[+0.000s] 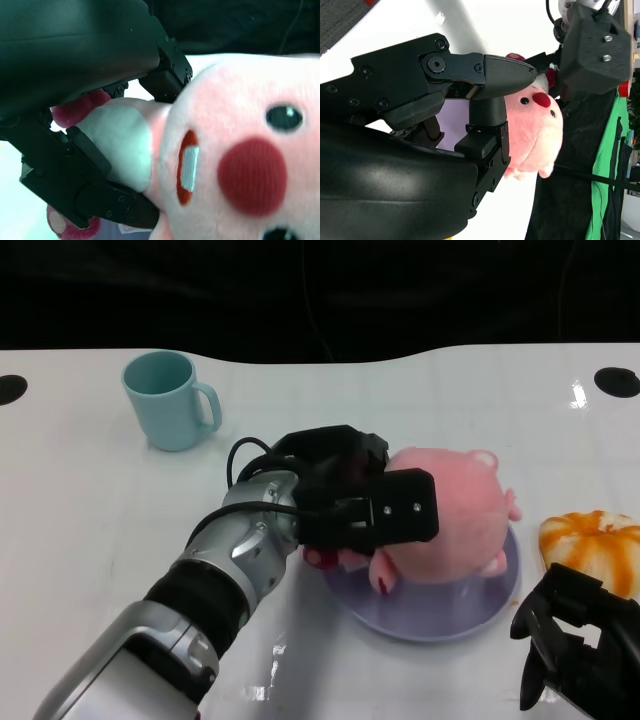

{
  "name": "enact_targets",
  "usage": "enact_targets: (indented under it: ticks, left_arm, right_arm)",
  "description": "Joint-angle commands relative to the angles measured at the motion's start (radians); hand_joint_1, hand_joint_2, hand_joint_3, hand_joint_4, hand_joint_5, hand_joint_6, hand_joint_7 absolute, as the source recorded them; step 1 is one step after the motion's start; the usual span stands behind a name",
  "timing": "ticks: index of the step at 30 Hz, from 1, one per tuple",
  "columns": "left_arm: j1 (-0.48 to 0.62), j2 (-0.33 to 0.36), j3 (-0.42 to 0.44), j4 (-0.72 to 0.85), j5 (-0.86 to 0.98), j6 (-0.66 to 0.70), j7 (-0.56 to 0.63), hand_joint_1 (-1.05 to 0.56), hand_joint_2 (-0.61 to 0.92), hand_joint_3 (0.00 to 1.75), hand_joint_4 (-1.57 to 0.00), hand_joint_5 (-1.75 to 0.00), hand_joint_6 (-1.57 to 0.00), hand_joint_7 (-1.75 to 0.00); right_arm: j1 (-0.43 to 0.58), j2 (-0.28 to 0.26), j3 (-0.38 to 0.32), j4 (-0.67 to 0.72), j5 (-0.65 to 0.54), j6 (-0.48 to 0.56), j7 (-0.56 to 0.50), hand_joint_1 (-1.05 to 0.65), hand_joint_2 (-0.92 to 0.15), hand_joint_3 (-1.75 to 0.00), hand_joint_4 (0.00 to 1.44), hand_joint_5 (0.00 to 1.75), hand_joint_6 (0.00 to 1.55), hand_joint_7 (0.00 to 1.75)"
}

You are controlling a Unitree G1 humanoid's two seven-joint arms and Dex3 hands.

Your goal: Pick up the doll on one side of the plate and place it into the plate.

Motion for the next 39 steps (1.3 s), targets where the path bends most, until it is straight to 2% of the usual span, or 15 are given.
enact_targets:
  ticks: [1, 2, 4, 7, 8, 11, 14, 22, 31, 39]
  left_arm:
    - [-0.001, 0.024, 0.007, -0.044, -0.022, -0.048, -0.05, -0.35, 0.92, 0.15, -0.53, -1.23, -0.54, -0.39]
    - [0.004, 0.03, 0.004, -0.055, -0.021, -0.056, -0.056, -0.43, 0.92, 0.16, -0.43, -0.97, -0.45, -0.26]
    - [0.014, 0.038, 0.0, -0.077, -0.019, -0.062, -0.069, -0.58, 0.92, 0.2, -0.28, -0.59, -0.33, -0.1]
    - [0.022, 0.058, -0.018, -0.108, 0.004, -0.071, -0.08, -0.76, 0.92, 0.25, -0.14, -0.33, -0.18, -0.02]
    - [0.022, 0.065, -0.028, -0.115, 0.019, -0.072, -0.08, -0.86, 0.92, 0.29, -0.06, -0.24, -0.1, -0.01]
    - [0.025, 0.08, -0.05, -0.136, 0.051, -0.068, -0.073, -0.99, 0.92, 0.35, -0.01, -0.05, -0.01, 0.0]
    - [0.031, 0.092, -0.057, -0.158, 0.061, -0.067, -0.079, -1.04, 0.92, 0.38, 0.0, 0.0, 0.0, 0.0]
    - [0.067, 0.149, -0.062, -0.289, 0.069, -0.063, -0.123, -1.05, 0.92, 0.4, 0.0, 0.0, 0.0, 0.0]
    - [0.194, 0.26, -0.018, -0.562, 0.069, -0.046, -0.179, -1.05, 0.92, 0.37, -0.03, -0.02, -0.02, -0.01]
    - [0.336, 0.352, 0.062, -0.791, 0.042, -0.049, -0.202, -0.94, 0.92, 0.29, -0.12, -0.09, -0.08, -0.04]
  right_arm:
    - [0.001, -0.004, -0.005, -0.01, 0.008, 0.005, 0.004, -0.61, -0.92, -0.51, 0.82, 1.75, 0.57, 1.74]
    - [0.001, -0.004, -0.005, -0.01, 0.009, 0.006, 0.005, -0.61, -0.92, -0.51, 0.82, 1.75, 0.57, 1.74]
    - [-0.001, -0.005, -0.006, -0.01, 0.012, 0.009, 0.008, -0.61, -0.92, -0.51, 0.82, 1.75, 0.57, 1.74]
    - [-0.004, -0.003, -0.007, -0.006, 0.019, 0.01, 0.013, -0.61, -0.92, -0.51, 0.82, 1.75, 0.57, 1.74]
    - [-0.005, -0.002, -0.008, -0.005, 0.02, 0.01, 0.013, -0.61, -0.92, -0.51, 0.83, 1.75, 0.58, 1.74]
    - [-0.007, -0.002, -0.009, -0.004, 0.025, 0.012, 0.017, -0.61, -0.91, -0.5, 0.83, 1.75, 0.59, 1.74]
    - [-0.008, -0.007, -0.008, -0.004, 0.025, 0.009, 0.021, -0.61, -0.91, -0.5, 0.83, 1.75, 0.59, 1.74]
    - [-0.007, -0.01, -0.012, -0.005, 0.023, 0.012, 0.023, -0.63, -0.91, -0.49, 0.86, 1.75, 0.61, 1.73]
    - [-0.008, -0.01, -0.017, -0.005, 0.027, 0.013, 0.03, -0.62, -0.92, -0.49, 0.84, 1.75, 0.61, 1.72]
    - [-0.004, -0.011, -0.017, -0.015, 0.026, 0.024, 0.03, -0.62, -0.92, -0.49, 0.85, 1.75, 0.61, 1.73]
